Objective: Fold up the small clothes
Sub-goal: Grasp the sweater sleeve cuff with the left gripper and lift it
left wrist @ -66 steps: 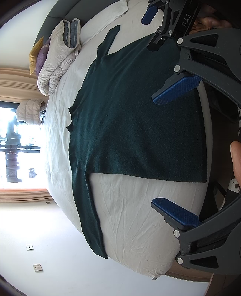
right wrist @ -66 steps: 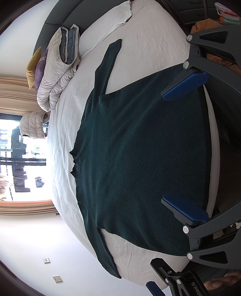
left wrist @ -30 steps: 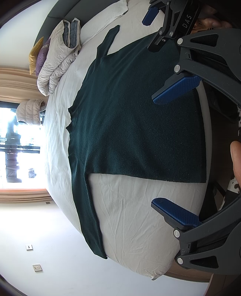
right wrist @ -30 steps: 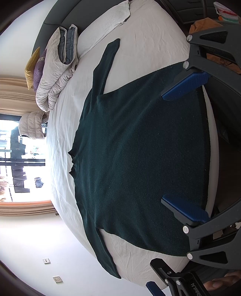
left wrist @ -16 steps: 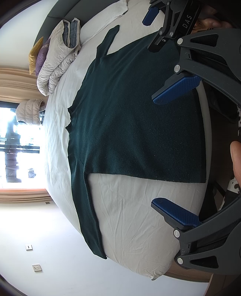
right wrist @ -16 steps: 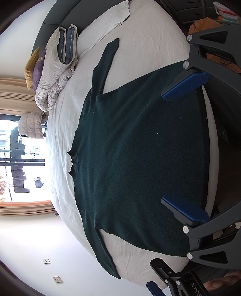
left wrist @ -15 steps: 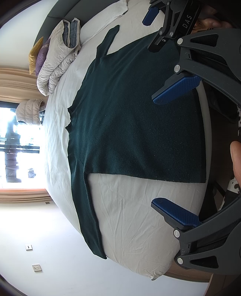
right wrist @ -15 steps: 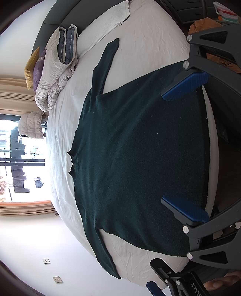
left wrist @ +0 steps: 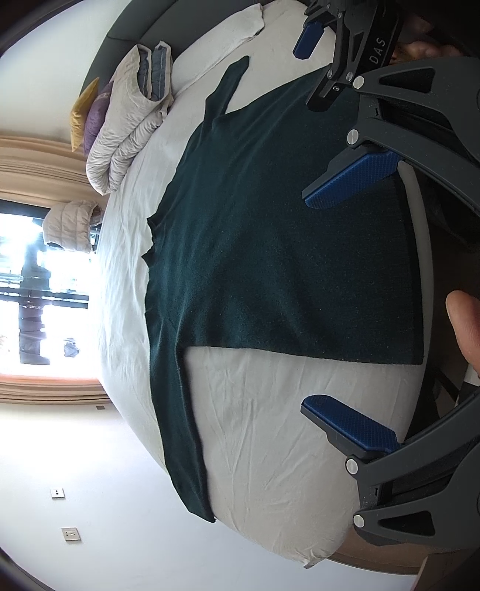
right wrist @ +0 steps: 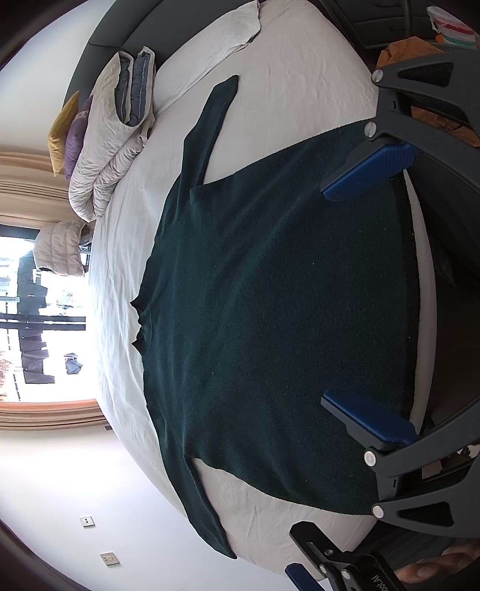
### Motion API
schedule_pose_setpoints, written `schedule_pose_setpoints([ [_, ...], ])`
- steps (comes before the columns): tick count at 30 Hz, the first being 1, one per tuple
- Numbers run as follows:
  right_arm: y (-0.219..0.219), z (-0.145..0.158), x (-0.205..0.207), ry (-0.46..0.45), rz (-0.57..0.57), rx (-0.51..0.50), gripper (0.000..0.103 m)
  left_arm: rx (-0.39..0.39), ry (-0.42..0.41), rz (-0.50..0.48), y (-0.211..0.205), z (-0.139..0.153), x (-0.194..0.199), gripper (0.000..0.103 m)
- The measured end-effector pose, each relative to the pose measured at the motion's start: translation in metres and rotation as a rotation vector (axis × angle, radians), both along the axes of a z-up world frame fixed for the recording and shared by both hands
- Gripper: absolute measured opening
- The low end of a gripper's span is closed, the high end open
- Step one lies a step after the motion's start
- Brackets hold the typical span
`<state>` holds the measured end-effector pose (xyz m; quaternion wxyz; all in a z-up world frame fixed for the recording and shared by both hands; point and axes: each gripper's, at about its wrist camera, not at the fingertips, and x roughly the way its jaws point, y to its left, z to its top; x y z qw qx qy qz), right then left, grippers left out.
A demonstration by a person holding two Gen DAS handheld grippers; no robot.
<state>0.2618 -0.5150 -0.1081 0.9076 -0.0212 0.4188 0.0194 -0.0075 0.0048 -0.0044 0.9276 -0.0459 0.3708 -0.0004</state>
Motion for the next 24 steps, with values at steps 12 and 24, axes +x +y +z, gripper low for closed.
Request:
schedule_pose_setpoints([
  [12,0.02,0.006,0.027,0.0,0.037,-0.043,0.103,-0.32,0.001,0.026,0.105,-0.014,0.063,0.103],
  [24,0.044,0.017,0.07,-0.039,0.125,0.062,0.103,-0.786,-0.051,0.303,0.283,-0.057,0.163,0.103],
])
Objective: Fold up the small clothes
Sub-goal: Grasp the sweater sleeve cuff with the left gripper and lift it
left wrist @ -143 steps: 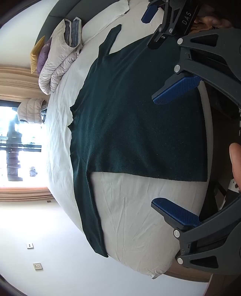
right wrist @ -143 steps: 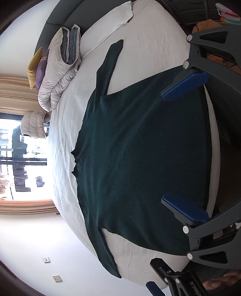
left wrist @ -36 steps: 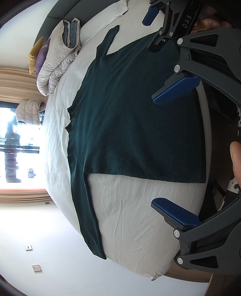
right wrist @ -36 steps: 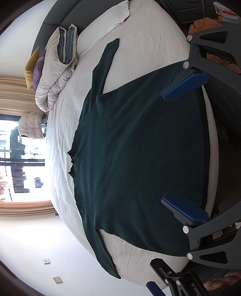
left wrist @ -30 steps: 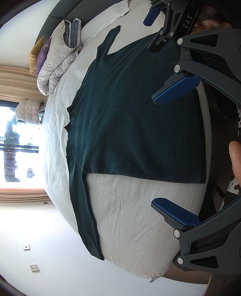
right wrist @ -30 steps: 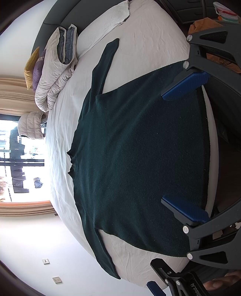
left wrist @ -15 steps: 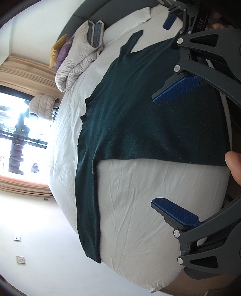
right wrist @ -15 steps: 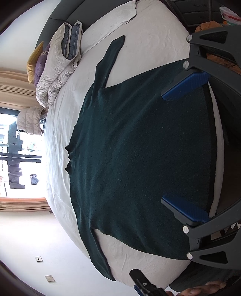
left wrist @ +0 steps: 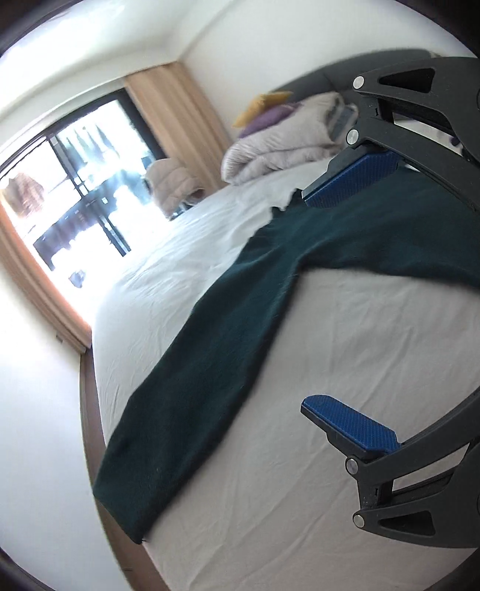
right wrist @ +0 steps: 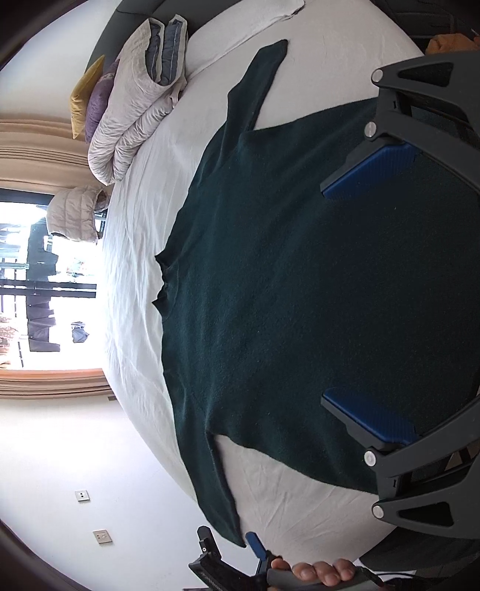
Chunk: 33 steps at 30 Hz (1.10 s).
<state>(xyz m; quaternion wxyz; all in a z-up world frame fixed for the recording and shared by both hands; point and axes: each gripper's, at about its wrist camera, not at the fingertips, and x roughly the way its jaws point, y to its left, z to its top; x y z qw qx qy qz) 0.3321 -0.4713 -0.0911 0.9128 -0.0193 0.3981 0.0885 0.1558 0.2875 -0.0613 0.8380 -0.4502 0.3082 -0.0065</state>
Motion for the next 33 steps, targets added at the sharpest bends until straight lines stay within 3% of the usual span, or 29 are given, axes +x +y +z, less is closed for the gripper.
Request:
schedule_pose_setpoints([
  [6,0.012,-0.008,0.015,0.013,0.036,0.06,0.103,-0.276,-0.028,0.182,0.067,-0.049,0.018,0.101],
  [12,0.02,-0.014,0.021,0.029,0.05,0.098,0.103,-0.341,-0.085,0.245,0.089,-0.055,0.043,0.101],
  [15,0.02,-0.017,0.021,0.032,0.05,0.104,0.103,-0.355,-0.076,0.26,0.095,-0.065,0.059,0.085],
  [20,0.015,-0.019,0.022,0.034,0.036,0.125,0.103,-0.381,-0.036,0.271,0.107,-0.083,0.081,0.043],
  [22,0.011,-0.019,0.022,0.033,0.032,0.135,0.103,-0.384,-0.017,0.276,0.112,-0.09,0.088,0.032],
  [29,-0.002,-0.028,0.026,0.051,0.004,0.163,0.101,-0.328,0.008,0.292,0.115,-0.097,0.098,0.013],
  [33,-0.014,-0.033,0.028,0.063,-0.022,0.195,0.1,-0.309,0.011,0.312,0.115,-0.099,0.09,0.008],
])
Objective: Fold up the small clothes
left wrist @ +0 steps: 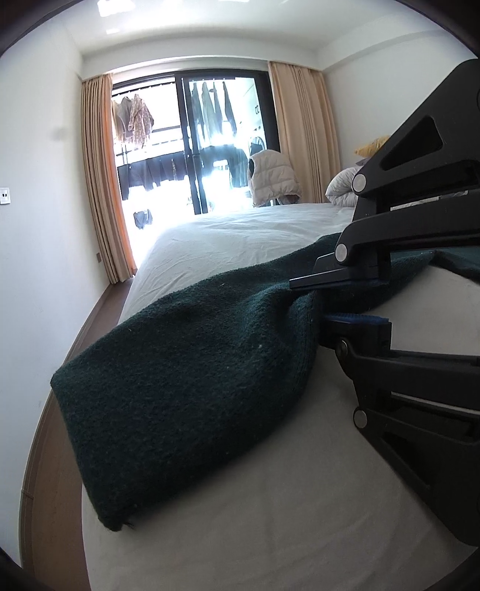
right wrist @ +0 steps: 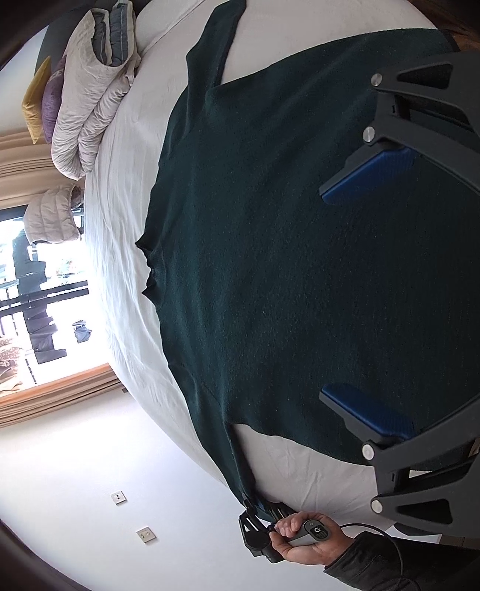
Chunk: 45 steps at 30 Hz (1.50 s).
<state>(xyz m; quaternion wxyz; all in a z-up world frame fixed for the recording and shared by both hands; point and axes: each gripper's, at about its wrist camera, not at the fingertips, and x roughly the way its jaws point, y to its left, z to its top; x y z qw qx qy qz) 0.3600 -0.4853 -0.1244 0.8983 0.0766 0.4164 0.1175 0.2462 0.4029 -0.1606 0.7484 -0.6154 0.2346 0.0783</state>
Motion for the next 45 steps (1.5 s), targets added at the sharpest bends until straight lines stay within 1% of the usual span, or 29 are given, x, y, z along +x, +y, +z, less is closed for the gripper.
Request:
schedule_pose_setpoints([
  [4,-0.009,-0.003,0.002,0.008,-0.02,0.015,0.099,0.041,0.018,0.013,-0.011,-0.003,-0.009,0.005],
  [8,-0.014,-0.005,0.004,0.009,-0.03,0.025,0.099,0.109,0.021,0.008,-0.034,0.017,-0.015,0.005],
  [11,-0.018,-0.006,0.005,0.012,-0.035,0.036,0.099,0.121,0.008,0.003,-0.041,0.025,-0.013,0.005],
  [15,-0.027,-0.007,0.005,0.017,-0.048,0.049,0.099,0.099,0.001,0.021,-0.047,0.028,-0.014,0.005],
  [17,-0.033,-0.009,0.004,0.02,-0.056,0.059,0.099,0.077,0.004,0.044,-0.051,0.023,-0.018,0.005],
  [19,-0.039,-0.011,0.004,0.026,-0.069,0.066,0.099,0.03,0.003,0.062,-0.054,0.015,-0.022,0.005],
  [20,-0.042,-0.011,0.003,0.029,-0.073,0.07,0.099,0.026,0.009,0.067,-0.056,0.012,-0.022,0.005],
  [22,-0.048,-0.012,0.003,0.029,-0.082,0.072,0.099,0.062,0.015,0.067,-0.061,0.022,-0.018,0.005],
  [24,-0.054,-0.013,0.004,0.028,-0.092,0.07,0.099,0.131,0.003,0.037,-0.073,0.039,-0.009,0.005],
  [25,-0.059,-0.014,0.005,0.029,-0.097,0.072,0.099,0.174,-0.004,0.01,-0.082,0.05,-0.001,0.005],
  [27,-0.067,-0.016,0.008,0.034,-0.112,0.079,0.099,0.286,-0.025,-0.071,-0.107,0.079,0.02,0.005],
  [29,-0.076,-0.018,0.01,0.039,-0.128,0.091,0.099,0.434,-0.047,-0.173,-0.145,0.11,0.044,0.005],
  [32,-0.09,-0.019,0.015,0.04,-0.155,0.106,0.099,0.712,-0.073,-0.39,-0.233,0.145,0.082,0.005],
  [34,-0.099,-0.019,0.018,0.04,-0.172,0.115,0.099,0.958,-0.07,-0.531,-0.309,0.152,0.095,0.005],
  [36,-0.109,-0.019,0.021,0.04,-0.193,0.124,0.099,1.201,-0.062,-0.674,-0.387,0.139,0.101,0.005],
  [38,-0.118,-0.019,0.023,0.04,-0.211,0.129,0.099,1.384,-0.057,-0.781,-0.449,0.114,0.094,0.005],
  [39,-0.123,-0.018,0.025,0.039,-0.216,0.131,0.099,1.455,-0.052,-0.831,-0.474,0.1,0.09,0.005],
  [41,-0.13,-0.017,0.028,0.035,-0.224,0.124,0.099,1.561,-0.035,-0.901,-0.51,0.071,0.078,0.005],
  [43,-0.135,-0.016,0.033,0.027,-0.225,0.111,0.099,1.679,-0.018,-0.955,-0.533,0.038,0.062,0.005],
  [45,-0.142,-0.014,0.041,0.018,-0.228,0.102,0.099,1.799,-0.008,-0.986,-0.546,0.018,0.054,0.005],
])
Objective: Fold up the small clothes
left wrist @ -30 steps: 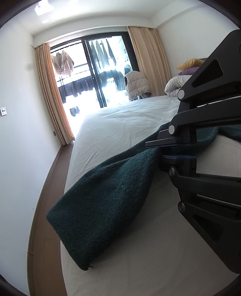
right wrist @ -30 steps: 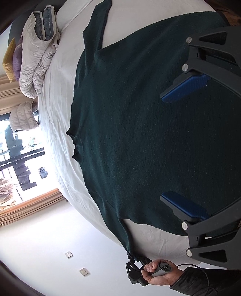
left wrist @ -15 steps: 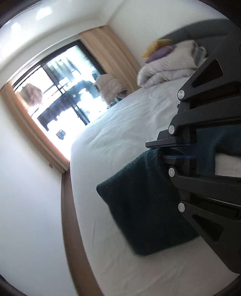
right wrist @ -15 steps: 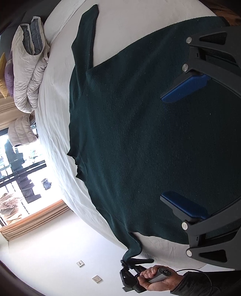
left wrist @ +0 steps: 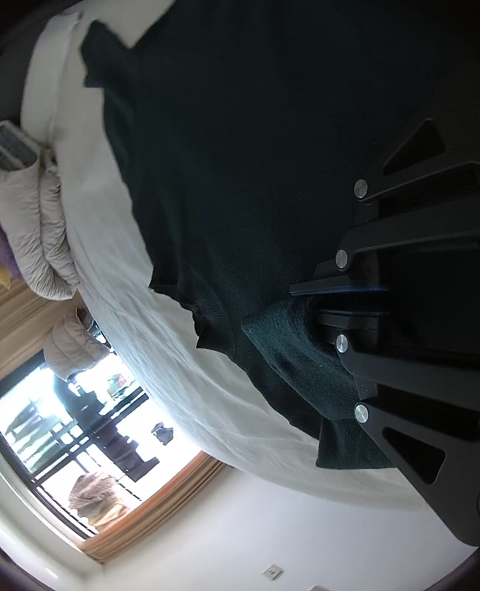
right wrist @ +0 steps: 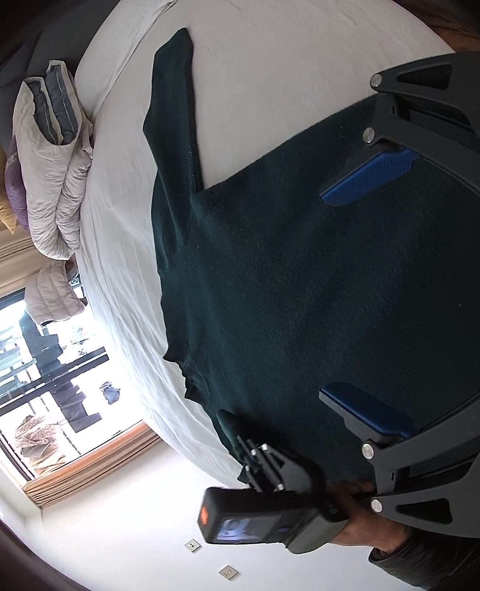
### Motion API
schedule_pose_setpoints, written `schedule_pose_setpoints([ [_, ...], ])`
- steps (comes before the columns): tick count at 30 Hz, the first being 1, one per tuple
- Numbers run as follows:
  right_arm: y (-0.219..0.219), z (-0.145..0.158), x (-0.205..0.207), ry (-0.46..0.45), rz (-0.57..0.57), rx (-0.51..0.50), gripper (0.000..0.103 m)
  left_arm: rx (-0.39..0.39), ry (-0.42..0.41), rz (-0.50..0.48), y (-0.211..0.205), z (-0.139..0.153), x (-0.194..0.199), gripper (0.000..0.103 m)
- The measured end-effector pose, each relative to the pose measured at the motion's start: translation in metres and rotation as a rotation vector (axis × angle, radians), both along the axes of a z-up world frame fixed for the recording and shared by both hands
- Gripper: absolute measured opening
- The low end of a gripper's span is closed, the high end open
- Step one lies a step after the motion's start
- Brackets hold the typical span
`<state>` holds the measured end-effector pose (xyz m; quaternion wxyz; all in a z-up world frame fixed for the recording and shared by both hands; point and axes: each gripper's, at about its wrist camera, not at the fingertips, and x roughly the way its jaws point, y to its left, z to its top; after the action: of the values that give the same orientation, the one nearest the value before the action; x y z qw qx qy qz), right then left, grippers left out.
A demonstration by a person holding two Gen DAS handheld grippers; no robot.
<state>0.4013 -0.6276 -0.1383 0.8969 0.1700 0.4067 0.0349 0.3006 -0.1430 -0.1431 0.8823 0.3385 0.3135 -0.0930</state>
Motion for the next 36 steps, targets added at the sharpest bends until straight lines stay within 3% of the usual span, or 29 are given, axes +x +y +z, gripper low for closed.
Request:
schedule_pose_setpoints([
  [4,-0.013,0.012,0.024,-0.029,-0.009,-0.008,0.099,0.218,-0.045,-0.098,-0.012,-0.037,-0.023,0.005],
  [7,-0.017,0.034,0.053,-0.048,0.015,0.002,0.099,0.309,-0.08,-0.134,-0.014,-0.055,-0.032,0.004],
  [10,0.014,0.071,0.083,-0.093,0.138,-0.051,0.099,0.294,-0.052,-0.125,-0.014,-0.061,-0.016,0.004],
  [13,0.084,0.107,0.106,-0.18,0.362,-0.219,0.099,0.282,-0.046,-0.121,-0.014,-0.061,-0.012,0.003],
  [15,0.143,0.118,0.116,-0.188,0.524,-0.34,0.099,0.272,-0.047,-0.116,-0.013,-0.062,-0.011,0.003],
  [18,0.218,0.109,0.138,-0.096,0.709,-0.467,0.097,0.264,-0.05,-0.113,-0.013,-0.062,-0.011,0.002],
  [22,0.281,0.08,0.175,0.104,0.808,-0.484,0.093,0.253,-0.057,-0.11,-0.01,-0.06,-0.017,0.002],
  [25,0.3,0.056,0.204,0.265,0.758,-0.427,0.09,0.245,-0.065,-0.108,-0.009,-0.06,-0.018,0.002],
  [28,0.307,0.036,0.227,0.389,0.666,-0.385,0.079,0.242,-0.073,-0.106,-0.008,-0.059,-0.018,0.002],
  [36,0.329,-0.003,0.245,0.527,0.557,-0.478,0.078,0.231,-0.082,-0.098,-0.007,-0.055,-0.019,0.002],
])
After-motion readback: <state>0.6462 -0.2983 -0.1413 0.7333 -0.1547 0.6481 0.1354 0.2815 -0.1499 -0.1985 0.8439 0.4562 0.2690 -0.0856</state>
